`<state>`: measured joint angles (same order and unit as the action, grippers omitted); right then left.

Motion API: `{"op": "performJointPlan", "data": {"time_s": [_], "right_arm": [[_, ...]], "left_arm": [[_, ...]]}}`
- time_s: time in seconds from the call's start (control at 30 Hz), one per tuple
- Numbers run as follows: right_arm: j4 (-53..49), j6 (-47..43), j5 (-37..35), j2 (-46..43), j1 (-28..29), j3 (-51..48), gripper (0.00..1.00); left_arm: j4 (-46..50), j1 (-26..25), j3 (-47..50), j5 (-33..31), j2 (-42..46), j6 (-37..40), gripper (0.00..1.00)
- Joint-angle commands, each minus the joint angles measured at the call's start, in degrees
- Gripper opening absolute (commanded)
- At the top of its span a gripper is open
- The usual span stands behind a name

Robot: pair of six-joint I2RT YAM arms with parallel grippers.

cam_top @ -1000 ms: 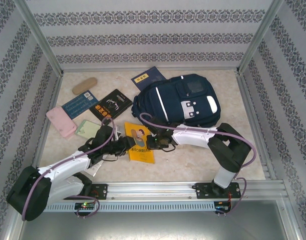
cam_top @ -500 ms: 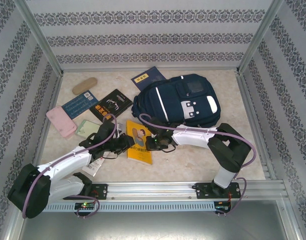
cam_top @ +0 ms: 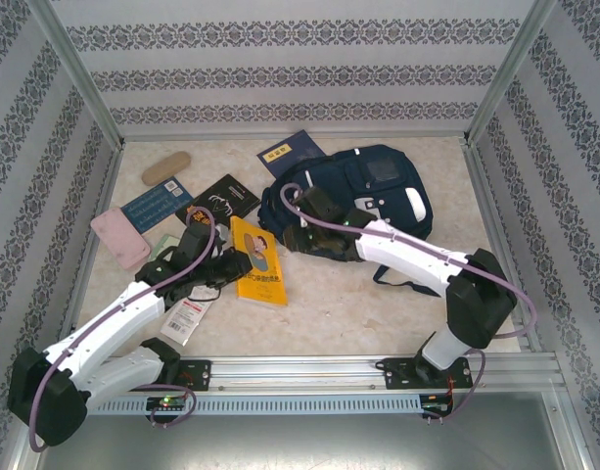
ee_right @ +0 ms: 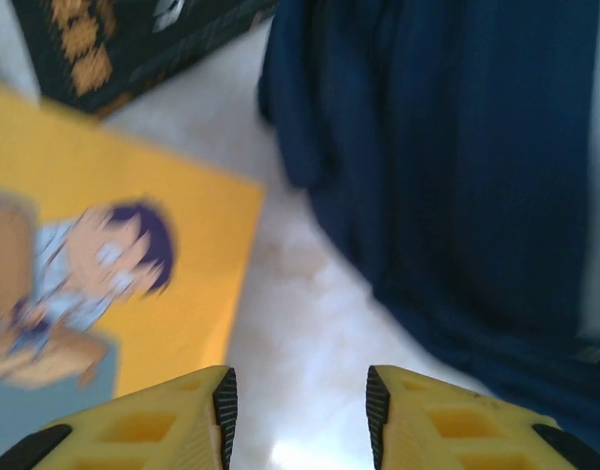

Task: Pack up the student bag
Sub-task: Pick up the book from the bottom-center of the table, then open the student bag at the top-center of the table.

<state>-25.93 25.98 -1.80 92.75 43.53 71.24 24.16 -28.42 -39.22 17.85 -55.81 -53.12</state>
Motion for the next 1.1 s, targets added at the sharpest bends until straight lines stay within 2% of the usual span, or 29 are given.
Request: {"op": "performJointPlan", "data": {"time_s": [0.0, 0.13, 0.33, 0.57, 0.63, 0.77, 0.8, 1.07], "right_arm": [[-2.20, -8.89, -6.84, 6.15, -2.48, 6.04, 0.43], [-4.90, -13.82, -9.89, 14.46, -4.43, 15.64, 0.44], [-9.26, -15.33, -10.24, 26.08, -7.47, 26.77, 0.46], [-10.81, -16.32, -9.70, 33.09, -7.87, 29.40, 0.48], [-10.85, -16.05, -9.84, 33.96, -7.96, 28.93, 0.41], [-10.89, -15.79, -8.84, 33.18, -8.07, 28.32, 0.04], [-10.78, -15.63, -8.92, 32.12, -7.96, 28.07, 0.00], [-11.37, -14.36, -6.31, 19.66, -7.77, 28.14, 0.00]], "left_arm": [[2.50, 0.84, -4.02, -2.08, 1.84, 3.24, 0.00], [3.67, 1.09, -5.63, -2.17, 1.93, 3.82, 0.00], [3.96, 1.23, -5.98, -2.02, 2.53, 3.73, 0.00], [4.31, 1.58, -6.65, -2.02, 2.46, 3.90, 0.00], [4.39, 1.74, -6.99, -1.98, 2.33, 4.16, 0.00], [4.54, 2.29, -8.13, -1.71, 1.72, 4.91, 0.00], [4.64, 2.45, -8.55, -1.76, 1.46, 5.23, 0.00], [1.59, 6.99, -10.43, 0.03, -0.58, 6.34, 0.00]]}}
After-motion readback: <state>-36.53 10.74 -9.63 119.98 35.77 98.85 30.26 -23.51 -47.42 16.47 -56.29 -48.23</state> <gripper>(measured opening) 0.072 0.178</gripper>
